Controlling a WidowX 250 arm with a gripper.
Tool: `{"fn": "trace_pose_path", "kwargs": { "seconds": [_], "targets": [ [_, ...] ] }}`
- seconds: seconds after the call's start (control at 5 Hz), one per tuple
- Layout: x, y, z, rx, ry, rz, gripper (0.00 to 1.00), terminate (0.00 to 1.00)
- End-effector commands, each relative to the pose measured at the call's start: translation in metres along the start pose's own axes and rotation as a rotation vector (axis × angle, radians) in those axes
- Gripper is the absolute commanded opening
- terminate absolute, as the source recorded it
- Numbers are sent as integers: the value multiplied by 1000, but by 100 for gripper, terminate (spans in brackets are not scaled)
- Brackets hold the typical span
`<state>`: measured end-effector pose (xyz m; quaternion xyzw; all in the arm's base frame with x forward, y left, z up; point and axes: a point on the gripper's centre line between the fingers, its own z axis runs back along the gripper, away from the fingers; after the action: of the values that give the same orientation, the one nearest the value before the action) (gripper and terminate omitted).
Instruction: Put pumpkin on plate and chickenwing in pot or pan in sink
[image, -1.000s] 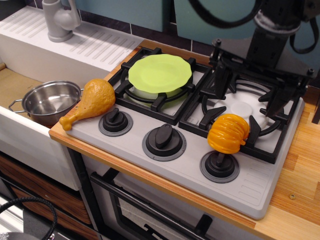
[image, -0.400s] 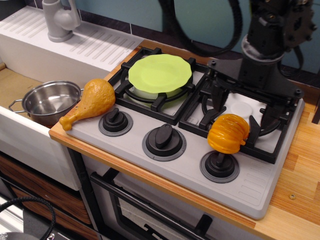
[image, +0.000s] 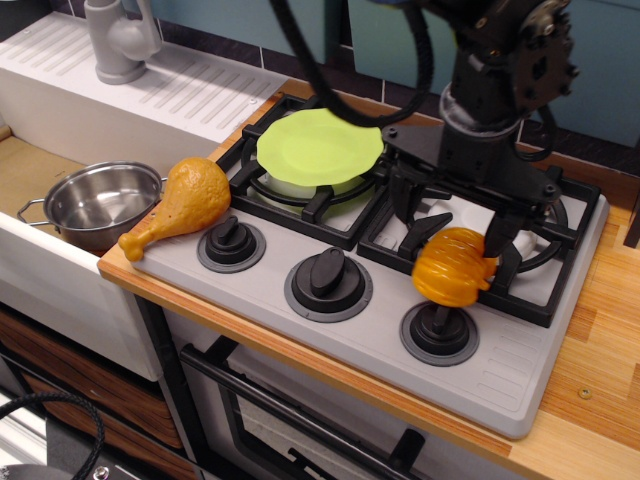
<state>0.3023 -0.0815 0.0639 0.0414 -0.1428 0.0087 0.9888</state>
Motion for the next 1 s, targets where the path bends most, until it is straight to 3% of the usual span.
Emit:
{"fn": "trace_pose_path", "kwargs": {
  "seconds": [0.0,0.6,0.8],
  "targets": [
    [3,-9,-6,-18,-45,32,100,0],
    [-1,-21,-14,-23,-28,68,100,0],
    [1,-24,-5,-22,17,85,0,0]
  ]
}}
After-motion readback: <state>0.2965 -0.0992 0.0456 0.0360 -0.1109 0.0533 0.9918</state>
